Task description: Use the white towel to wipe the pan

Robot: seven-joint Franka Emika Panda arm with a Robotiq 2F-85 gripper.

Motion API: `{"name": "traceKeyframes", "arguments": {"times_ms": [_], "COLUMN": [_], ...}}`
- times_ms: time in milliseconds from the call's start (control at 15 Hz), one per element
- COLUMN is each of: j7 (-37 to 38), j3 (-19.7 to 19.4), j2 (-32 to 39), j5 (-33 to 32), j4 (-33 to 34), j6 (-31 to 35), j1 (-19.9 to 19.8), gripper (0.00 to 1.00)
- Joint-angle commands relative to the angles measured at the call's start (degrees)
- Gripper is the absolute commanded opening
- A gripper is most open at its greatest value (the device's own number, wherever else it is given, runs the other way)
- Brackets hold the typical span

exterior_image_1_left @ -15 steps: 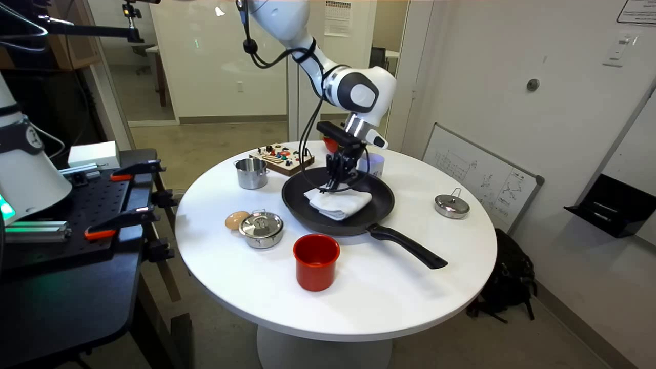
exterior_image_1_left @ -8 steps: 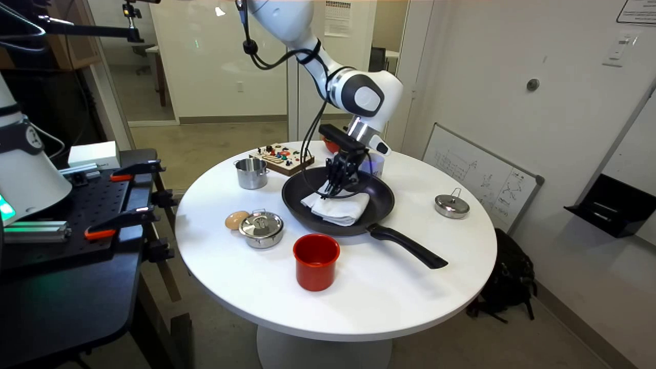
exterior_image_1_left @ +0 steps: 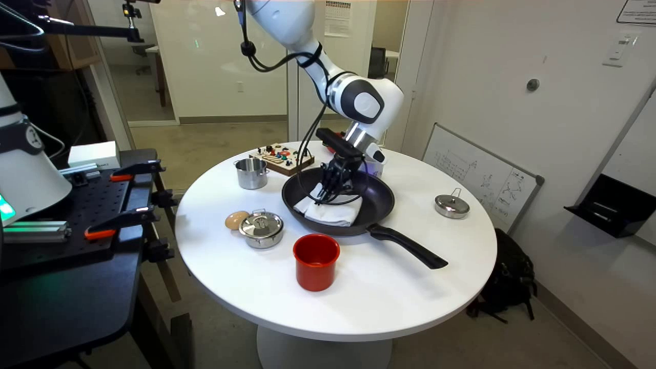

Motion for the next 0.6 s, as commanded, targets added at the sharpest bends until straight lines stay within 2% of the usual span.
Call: {"name": "traceKeyframes", "arguments": {"times_ms": [0, 333, 533], "j7": [0.92, 1.97, 0.99], "j3": [0.24, -0.02, 0.89], "j2": [-0.96, -0.26, 0.51], "j5": [0.81, 2.13, 3.69], "j4": [-1.33, -0.61, 0.32], "j6": [-1.67, -2.50, 0.66], "j1": [-2.22, -5.45, -7.10], "gripper": [0.05, 0.05, 0.05]}}
